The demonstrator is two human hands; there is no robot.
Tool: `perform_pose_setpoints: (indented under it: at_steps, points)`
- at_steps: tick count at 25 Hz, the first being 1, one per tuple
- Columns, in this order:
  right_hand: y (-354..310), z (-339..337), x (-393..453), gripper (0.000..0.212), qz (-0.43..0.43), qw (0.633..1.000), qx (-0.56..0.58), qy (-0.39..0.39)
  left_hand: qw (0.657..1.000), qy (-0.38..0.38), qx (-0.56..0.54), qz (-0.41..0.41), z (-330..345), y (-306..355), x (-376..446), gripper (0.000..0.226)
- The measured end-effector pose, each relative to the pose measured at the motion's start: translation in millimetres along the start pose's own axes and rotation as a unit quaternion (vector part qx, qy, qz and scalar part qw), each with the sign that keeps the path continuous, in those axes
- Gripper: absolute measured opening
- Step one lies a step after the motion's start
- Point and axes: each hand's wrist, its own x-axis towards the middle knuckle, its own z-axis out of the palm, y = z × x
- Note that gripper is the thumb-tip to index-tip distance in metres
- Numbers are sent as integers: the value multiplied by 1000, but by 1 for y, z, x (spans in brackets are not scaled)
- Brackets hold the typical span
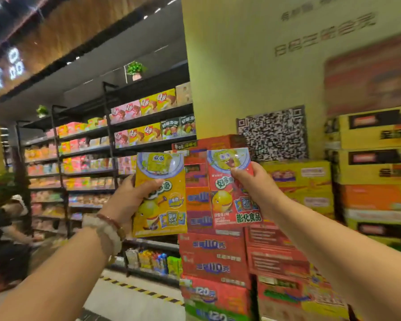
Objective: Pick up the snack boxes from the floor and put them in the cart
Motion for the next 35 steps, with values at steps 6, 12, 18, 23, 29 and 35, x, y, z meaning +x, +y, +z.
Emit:
perform_pose_setpoints:
  at_steps: [6, 12, 18, 23, 29, 35]
  points:
    - [-45, -198, -55, 20, -13, 988, -70, 138, 988, -150, -32, 24, 194, -23, 28, 86]
    - [-91, -385, -137, 38, -15, 947, -168, 272, 957, -281, -56, 46, 422, -51, 24, 49]
    - [-135, -537, -220, 29, -1, 883, -214, 417, 912, -387, -133, -11, 633, -70, -8, 84]
    - [-149, -651, -269, 26, 1, 817, -233, 527, 856, -473, -197, -69, 802, -89, -31, 60]
    - [-175, -772, -310, 39, -29, 739, -265, 618, 758, -591, -261, -91, 984, -87, -54, 46]
    - [-189, -867, -394, 31, -19, 656, -288, 697, 658, -689, -273, -135, 1141, -100, -133, 31]
